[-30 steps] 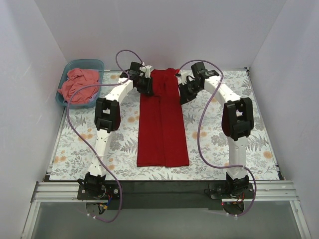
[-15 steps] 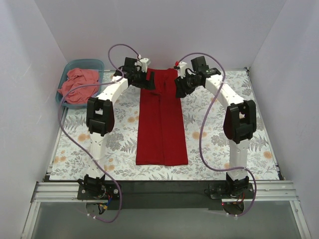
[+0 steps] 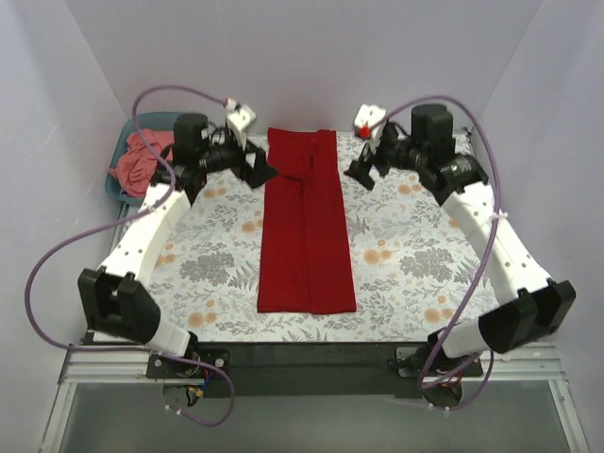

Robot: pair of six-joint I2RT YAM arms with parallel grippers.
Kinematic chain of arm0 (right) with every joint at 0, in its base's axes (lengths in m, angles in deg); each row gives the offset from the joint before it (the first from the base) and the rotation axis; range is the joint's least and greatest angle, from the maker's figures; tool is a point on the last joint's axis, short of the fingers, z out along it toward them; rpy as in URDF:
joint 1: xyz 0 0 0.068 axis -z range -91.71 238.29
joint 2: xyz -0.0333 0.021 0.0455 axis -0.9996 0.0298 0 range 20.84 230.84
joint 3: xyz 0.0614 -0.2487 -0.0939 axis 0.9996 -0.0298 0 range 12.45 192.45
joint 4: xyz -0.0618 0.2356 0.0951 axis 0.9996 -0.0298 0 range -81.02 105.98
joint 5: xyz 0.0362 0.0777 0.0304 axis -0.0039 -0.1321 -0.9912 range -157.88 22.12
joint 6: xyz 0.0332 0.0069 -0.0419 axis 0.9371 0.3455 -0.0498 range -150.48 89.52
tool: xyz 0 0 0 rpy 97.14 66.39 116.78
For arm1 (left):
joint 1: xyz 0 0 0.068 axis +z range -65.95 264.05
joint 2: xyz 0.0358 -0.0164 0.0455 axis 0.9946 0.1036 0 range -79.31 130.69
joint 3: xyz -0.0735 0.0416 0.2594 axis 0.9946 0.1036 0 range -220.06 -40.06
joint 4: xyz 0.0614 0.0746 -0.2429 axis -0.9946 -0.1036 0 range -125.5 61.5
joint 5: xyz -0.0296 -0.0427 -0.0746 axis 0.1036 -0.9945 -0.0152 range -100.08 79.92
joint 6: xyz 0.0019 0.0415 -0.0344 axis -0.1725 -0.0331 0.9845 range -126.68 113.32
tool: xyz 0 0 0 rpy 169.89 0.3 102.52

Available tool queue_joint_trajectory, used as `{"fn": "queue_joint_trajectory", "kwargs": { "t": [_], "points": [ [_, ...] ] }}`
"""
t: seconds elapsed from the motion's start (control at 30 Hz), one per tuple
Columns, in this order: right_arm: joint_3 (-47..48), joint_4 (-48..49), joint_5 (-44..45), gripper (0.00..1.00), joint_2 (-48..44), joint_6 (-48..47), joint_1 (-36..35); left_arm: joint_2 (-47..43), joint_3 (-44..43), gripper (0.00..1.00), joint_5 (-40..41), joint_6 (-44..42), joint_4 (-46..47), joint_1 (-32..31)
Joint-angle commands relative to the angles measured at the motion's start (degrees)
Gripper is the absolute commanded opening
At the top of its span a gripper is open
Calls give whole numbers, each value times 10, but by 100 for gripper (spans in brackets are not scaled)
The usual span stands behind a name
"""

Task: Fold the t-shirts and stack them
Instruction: Fold the tshirt

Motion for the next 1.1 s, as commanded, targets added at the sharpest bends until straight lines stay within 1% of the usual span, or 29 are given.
{"fn": "queue_joint_trajectory", "kwargs": {
  "t": [0.0, 0.03, 0.07, 0.1, 0.13, 0.17, 0.2, 0.23, 0.27, 0.3, 0.33, 0.4, 0.47, 0.53, 0.57, 0.6, 0.67, 0.73, 0.83, 1.07],
  "points": [
    [-143, -54, -1, 98, -59, -127, -63, -81, 152, 88, -88, -138, -73, -22],
    [-188, -53, 13, 97, -81, -142, -81, -108, 190, 88, -85, -189, -78, -30],
    [-226, -54, 30, 97, -101, -156, -112, -165, 271, 88, -80, -214, -86, -37],
    [-302, -51, 36, 97, -139, -185, -126, -191, 306, 87, -76, -234, -87, -50],
    [-334, -49, 43, 97, -158, -195, -144, -217, 347, 87, -72, -250, -87, -58],
    [-363, -44, 50, 96, -174, -205, -161, -272, 409, 87, -69, -286, -90, -63],
    [-396, -38, 54, 96, -199, -209, -193, -294, 443, 86, -66, -302, -90, -74],
    [-444, -31, 56, 95, -210, -212, -206, -321, 468, 85, -67, -320, -91, -80],
    [-470, -23, 58, 91, -217, -213, -228, -340, 492, 83, -66, -345, -96, -85],
    [-489, -12, 60, 87, -222, -214, -240, -372, 537, 82, -60, -358, -96, -104],
    [-524, -5, 62, 84, -222, -214, -249, -382, 553, 81, -55, -363, -96, -115],
    [-551, 31, 69, 76, -214, -210, -270, -391, 592, 78, -39, -369, -93, -149],
    [-580, 62, 71, 69, -205, -195, -274, -384, 608, 74, -23, -368, -79, -164],
    [-588, 83, 66, 66, -190, -192, -277, -367, 624, 69, -10, -363, -63, -169],
    [-591, 88, 65, 62, -184, -188, -280, -361, 627, 67, -7, -363, -49, -170],
    [-592, 89, 63, 59, -175, -188, -282, -354, 629, 63, -2, -362, -45, -172],
    [-595, 96, 62, 56, -170, -190, -284, -336, 632, 60, 8, -358, -33, -174],
    [-603, 105, 62, 55, -166, -190, -284, -324, 635, 58, 9, -357, -29, -175],
    [-619, 110, 58, 53, -164, -198, -286, -322, 640, 58, 8, -356, -20, -181],
    [-641, 122, 61, 52, -151, -201, -288, -314, 648, 57, 15, -361, -17, -196]
  ]
}}
